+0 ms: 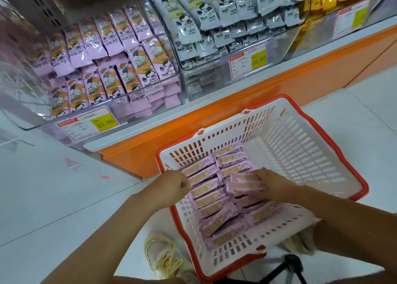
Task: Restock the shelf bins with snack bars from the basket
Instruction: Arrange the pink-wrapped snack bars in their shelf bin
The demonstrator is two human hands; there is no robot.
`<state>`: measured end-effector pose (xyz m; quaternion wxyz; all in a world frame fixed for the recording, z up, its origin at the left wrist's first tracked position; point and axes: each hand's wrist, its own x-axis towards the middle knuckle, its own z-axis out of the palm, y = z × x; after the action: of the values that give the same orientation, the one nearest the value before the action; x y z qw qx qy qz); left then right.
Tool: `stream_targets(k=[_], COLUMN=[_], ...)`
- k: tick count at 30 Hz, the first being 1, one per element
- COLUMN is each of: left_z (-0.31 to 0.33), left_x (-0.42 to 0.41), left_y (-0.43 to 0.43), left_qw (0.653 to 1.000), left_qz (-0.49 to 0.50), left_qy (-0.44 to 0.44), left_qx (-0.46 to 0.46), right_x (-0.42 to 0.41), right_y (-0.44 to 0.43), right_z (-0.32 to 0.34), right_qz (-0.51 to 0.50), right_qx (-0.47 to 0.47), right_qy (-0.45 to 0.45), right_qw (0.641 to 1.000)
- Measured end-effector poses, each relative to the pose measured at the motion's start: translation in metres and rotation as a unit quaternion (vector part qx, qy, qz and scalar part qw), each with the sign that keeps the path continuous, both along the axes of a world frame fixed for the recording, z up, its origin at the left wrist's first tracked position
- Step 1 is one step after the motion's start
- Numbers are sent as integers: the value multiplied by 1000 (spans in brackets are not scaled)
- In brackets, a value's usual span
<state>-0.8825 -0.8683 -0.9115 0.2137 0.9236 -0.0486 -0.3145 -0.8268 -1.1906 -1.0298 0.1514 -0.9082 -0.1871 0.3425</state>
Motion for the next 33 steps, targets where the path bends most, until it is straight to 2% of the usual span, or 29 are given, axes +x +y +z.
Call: stream_targets(k=[2,3,4,6,7,8,10,12,14,15,17,19,21,22,23,24,26,28,30,33], left_z=[1,2,3,12,21,31,55,79,99,106,117,125,131,135,138,142,151,160,168,179], left_x=[0,0,1,3,3,4,7,6,5,4,2,1,1,2,2,3,3,3,3,0], left_y=[3,4,4,4,2,-1,-10,-16,-18,-17,-15,-8,2,8,14,19,28,38,48,59], left_qw=[1000,1000,1000,998,996,990,966,927,901,891,877,869,854,843,830,814,778,752,744,723], left_qz=[20,28,31,48,73,108,170,219,258,271,292,311,338,352,367,384,427,453,458,463], left_qy=[1,-2,-6,-25,-29,-28,-22,-26,-51,-63,-81,-100,-132,-145,-154,-157,-165,-180,-196,-219], left_qx=[-2,2,2,-21,-49,-89,-192,-302,-345,-358,-373,-371,-373,-381,-392,-407,-431,-443,-445,-464], right_x=[3,4,4,3,2,0,-7,-14,-19,-21,-22,-25,-28,-31,-32,-33,-29,-23,-17,-7], right_y=[6,12,19,33,40,48,63,77,87,91,98,109,123,130,137,143,152,165,182,206], right_z=[18,33,52,91,109,122,141,155,165,171,183,203,224,234,243,252,262,268,272,283], right_qz=[-119,-179,-239,-333,-359,-363,-322,-280,-258,-252,-261,-286,-317,-303,-253,-183,-51,68,113,111], right_qx=[45,92,166,330,375,406,430,460,498,513,520,511,502,493,486,477,417,318,271,264], right_qy=[65,130,225,419,480,518,561,613,648,649,635,585,463,363,247,138,-42,-211,-355,-470], right_qw=[990,971,930,778,707,660,629,578,516,501,508,561,659,730,799,848,907,922,887,835])
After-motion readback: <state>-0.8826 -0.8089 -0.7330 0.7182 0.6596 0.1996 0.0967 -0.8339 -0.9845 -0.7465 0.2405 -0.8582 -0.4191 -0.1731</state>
